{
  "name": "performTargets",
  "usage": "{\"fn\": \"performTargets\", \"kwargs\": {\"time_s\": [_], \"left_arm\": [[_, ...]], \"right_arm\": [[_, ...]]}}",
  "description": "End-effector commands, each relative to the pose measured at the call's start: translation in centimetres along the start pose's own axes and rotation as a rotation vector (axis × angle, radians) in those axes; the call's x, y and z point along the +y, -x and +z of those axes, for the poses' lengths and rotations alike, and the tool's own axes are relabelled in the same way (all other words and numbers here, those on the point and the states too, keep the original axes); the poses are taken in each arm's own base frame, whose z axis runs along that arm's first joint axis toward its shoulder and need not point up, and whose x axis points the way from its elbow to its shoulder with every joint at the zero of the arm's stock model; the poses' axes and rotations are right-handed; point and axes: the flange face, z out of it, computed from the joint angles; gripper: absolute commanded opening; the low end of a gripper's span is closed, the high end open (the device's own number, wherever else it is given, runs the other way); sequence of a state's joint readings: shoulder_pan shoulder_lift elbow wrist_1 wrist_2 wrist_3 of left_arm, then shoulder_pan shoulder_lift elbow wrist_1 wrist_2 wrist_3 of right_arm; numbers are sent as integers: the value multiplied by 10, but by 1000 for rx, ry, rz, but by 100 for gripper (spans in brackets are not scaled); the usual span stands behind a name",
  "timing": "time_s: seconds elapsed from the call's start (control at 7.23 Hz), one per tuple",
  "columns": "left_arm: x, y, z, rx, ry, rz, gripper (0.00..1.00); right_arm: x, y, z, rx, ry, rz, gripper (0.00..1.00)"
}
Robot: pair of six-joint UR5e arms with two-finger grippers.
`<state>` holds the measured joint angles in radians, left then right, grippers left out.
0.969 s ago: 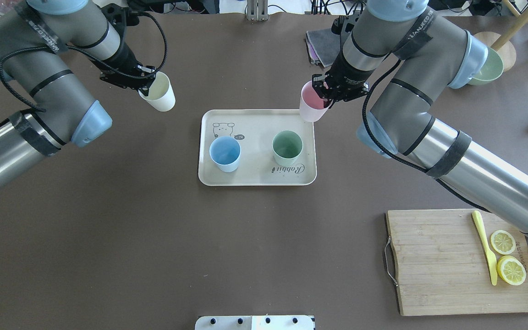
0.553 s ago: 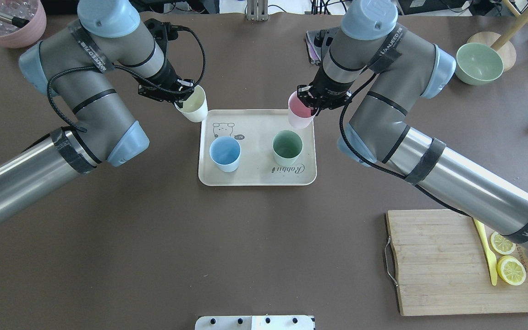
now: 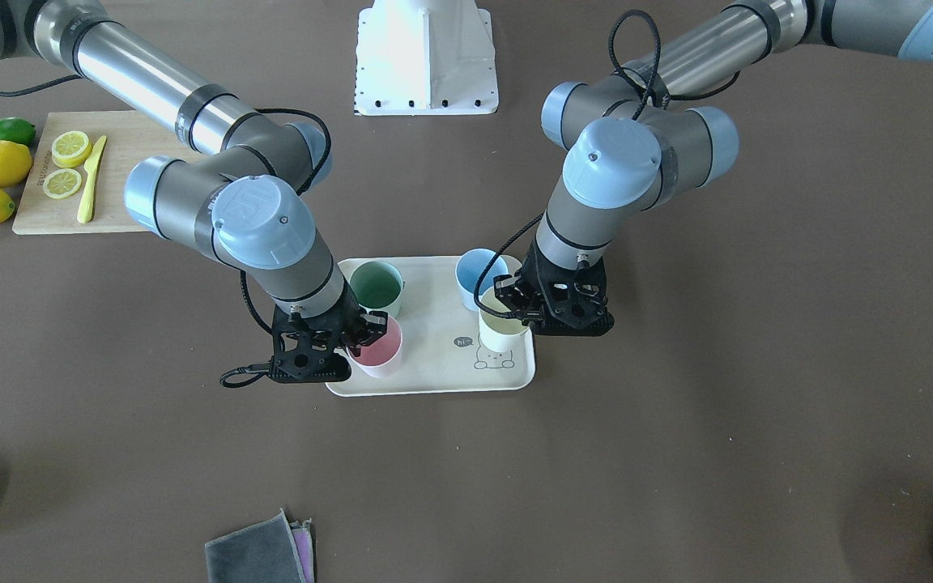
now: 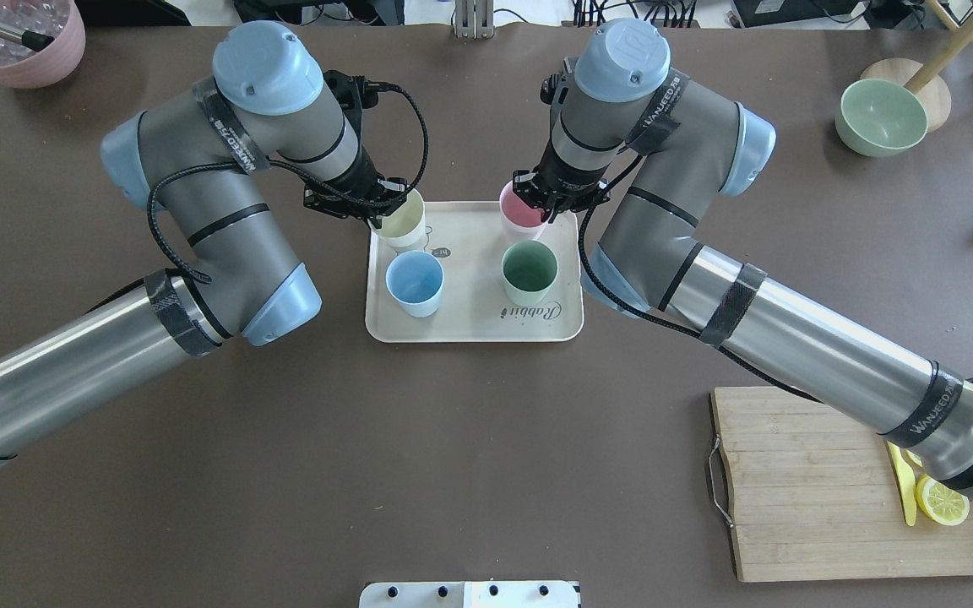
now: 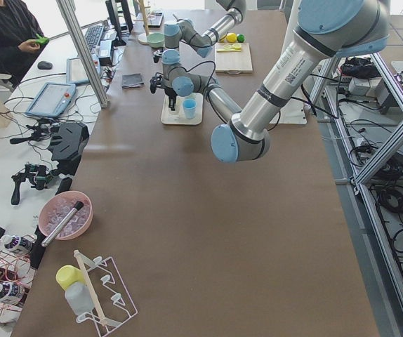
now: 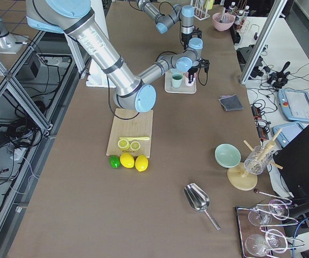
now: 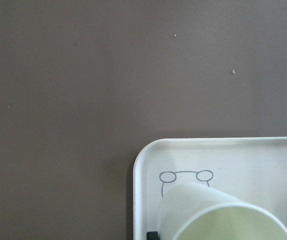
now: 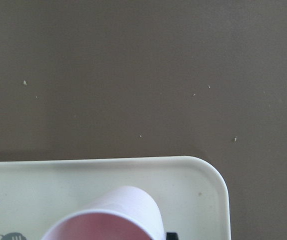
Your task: Place all cups on tray
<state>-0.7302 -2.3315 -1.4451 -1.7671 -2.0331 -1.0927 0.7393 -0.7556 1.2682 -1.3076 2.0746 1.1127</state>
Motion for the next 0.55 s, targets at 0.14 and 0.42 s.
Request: {"fn": "performTargets", "kwargs": {"time_s": [0.14, 0.42], "left_arm": [[9, -8, 15, -21, -12, -5, 0], [10, -10, 22, -26, -6, -4, 0]], "right_arm": [[-15, 13, -33, -42, -31, 57, 100], [-46, -12, -80, -104, -3, 86, 100]]}}
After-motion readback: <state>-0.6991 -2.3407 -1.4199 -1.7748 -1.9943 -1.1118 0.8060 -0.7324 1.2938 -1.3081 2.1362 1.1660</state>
